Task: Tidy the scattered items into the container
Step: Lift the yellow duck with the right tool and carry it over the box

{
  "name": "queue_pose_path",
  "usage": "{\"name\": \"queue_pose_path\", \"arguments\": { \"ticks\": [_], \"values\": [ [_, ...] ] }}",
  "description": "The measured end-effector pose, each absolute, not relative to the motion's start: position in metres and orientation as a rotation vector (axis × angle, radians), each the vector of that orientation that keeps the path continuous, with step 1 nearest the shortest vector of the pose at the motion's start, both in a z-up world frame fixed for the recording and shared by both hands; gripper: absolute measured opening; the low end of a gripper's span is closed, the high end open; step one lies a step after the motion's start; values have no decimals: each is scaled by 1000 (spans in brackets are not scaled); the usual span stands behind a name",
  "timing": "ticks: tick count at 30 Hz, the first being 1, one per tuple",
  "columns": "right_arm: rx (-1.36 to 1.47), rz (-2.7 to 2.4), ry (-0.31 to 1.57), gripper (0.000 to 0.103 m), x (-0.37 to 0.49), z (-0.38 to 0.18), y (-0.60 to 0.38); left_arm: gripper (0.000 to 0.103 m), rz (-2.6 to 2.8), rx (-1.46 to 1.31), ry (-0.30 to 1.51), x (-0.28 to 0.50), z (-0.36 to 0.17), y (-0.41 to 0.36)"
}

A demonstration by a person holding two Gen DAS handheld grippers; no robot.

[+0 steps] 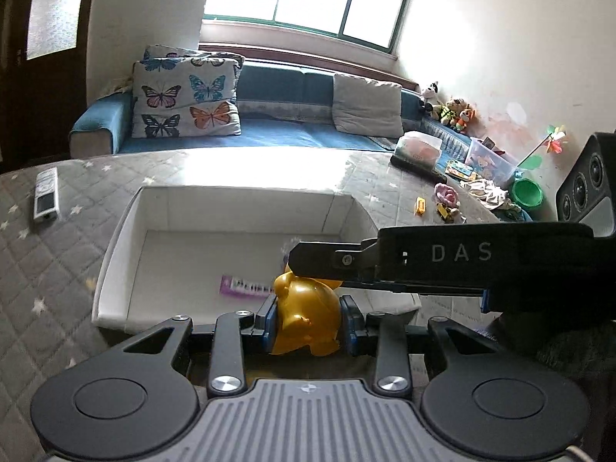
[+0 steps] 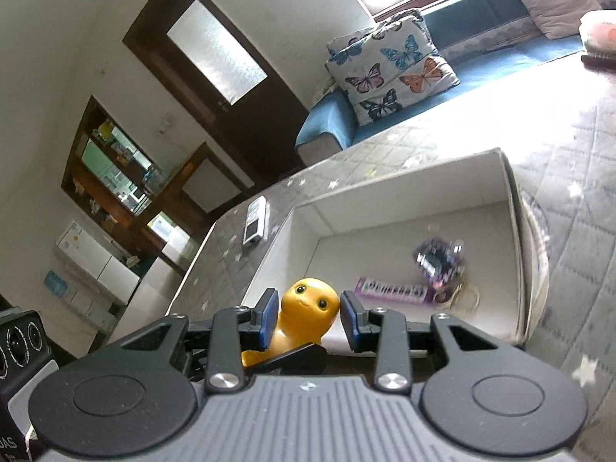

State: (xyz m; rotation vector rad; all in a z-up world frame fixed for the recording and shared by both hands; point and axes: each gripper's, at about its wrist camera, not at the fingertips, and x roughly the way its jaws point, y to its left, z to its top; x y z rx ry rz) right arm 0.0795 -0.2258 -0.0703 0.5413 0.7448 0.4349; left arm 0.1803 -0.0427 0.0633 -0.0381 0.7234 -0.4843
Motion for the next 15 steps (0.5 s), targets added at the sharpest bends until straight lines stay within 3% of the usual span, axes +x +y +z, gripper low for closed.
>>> {"name": "queue_pose_path", "arguments": {
  "ticks": [15],
  "values": [
    [578, 372, 829, 36, 151, -113, -233, 36, -479, -11, 829, 254, 31, -55]
  ]
}}
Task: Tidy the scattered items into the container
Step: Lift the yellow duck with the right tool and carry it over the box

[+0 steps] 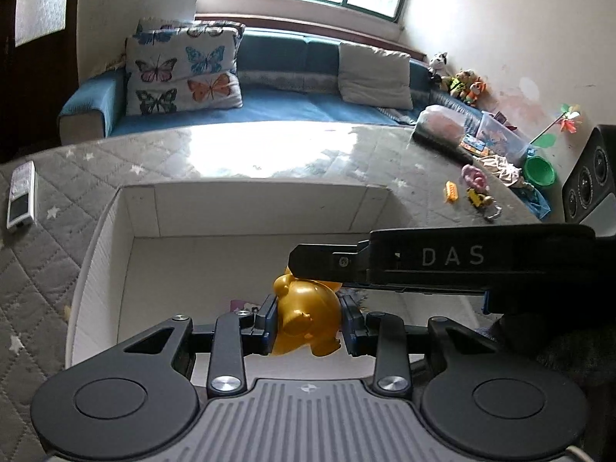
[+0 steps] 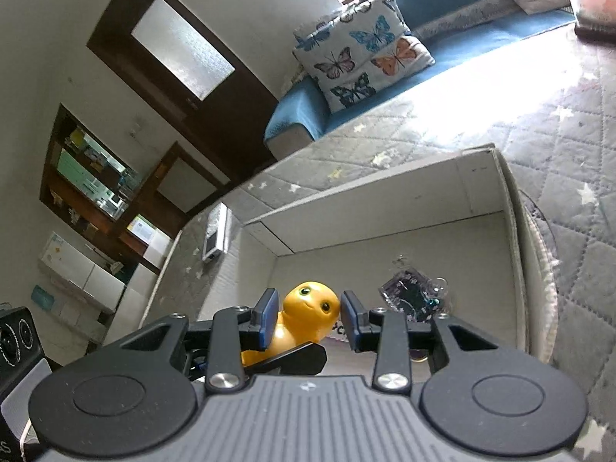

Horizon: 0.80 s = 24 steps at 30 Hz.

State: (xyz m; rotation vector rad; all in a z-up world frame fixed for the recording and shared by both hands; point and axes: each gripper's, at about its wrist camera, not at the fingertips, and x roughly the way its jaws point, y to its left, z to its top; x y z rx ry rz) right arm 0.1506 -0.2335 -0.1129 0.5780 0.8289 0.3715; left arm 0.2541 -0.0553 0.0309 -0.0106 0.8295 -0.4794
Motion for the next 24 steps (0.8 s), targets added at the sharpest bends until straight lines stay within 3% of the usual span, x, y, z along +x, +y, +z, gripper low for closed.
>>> {"name": "queue_pose_path", "arguments": {
  "ticks": [24],
  "values": [
    [487, 336, 919, 37, 167, -145, -210, 36, -423, -56, 946, 274, -2, -45]
  ]
}}
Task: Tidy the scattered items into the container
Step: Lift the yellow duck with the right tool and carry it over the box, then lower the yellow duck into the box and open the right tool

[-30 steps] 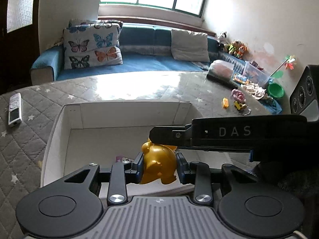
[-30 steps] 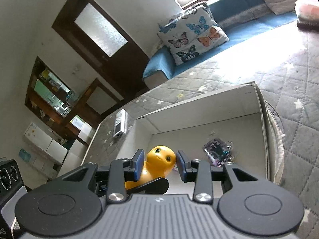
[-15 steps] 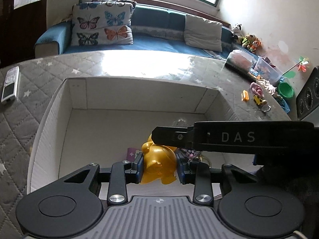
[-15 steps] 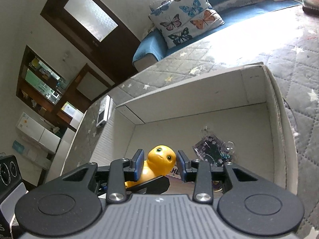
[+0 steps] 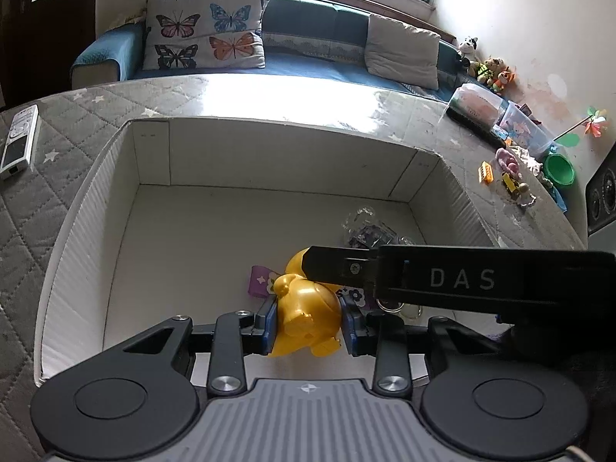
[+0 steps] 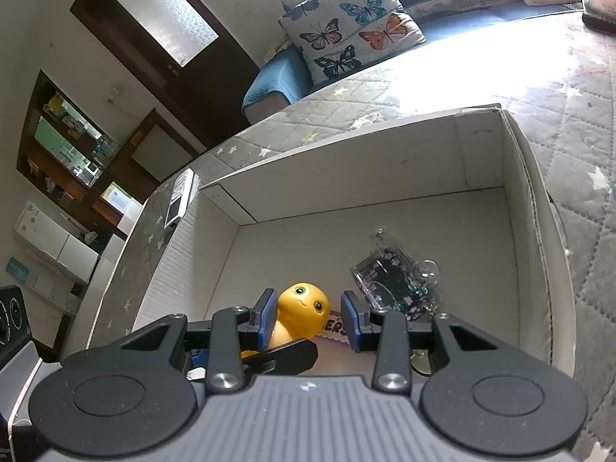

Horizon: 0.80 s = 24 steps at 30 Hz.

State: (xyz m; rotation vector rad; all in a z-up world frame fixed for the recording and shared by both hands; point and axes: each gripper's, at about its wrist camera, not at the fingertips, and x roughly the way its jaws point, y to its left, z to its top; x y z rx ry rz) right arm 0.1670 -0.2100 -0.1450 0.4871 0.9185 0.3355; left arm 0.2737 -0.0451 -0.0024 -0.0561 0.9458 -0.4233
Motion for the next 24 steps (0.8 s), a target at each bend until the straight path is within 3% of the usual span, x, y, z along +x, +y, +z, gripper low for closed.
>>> {"name": "queue_pose_path", "arguments": {
  "ticks": [13, 24],
  "values": [
    [470, 329, 915, 51, 160, -142, -212, 36, -391, -47, 962, 273, -5, -45],
    [414, 334, 872, 85, 152, -131, -209, 36, -372, -44, 932, 264, 1, -38]
  ]
}}
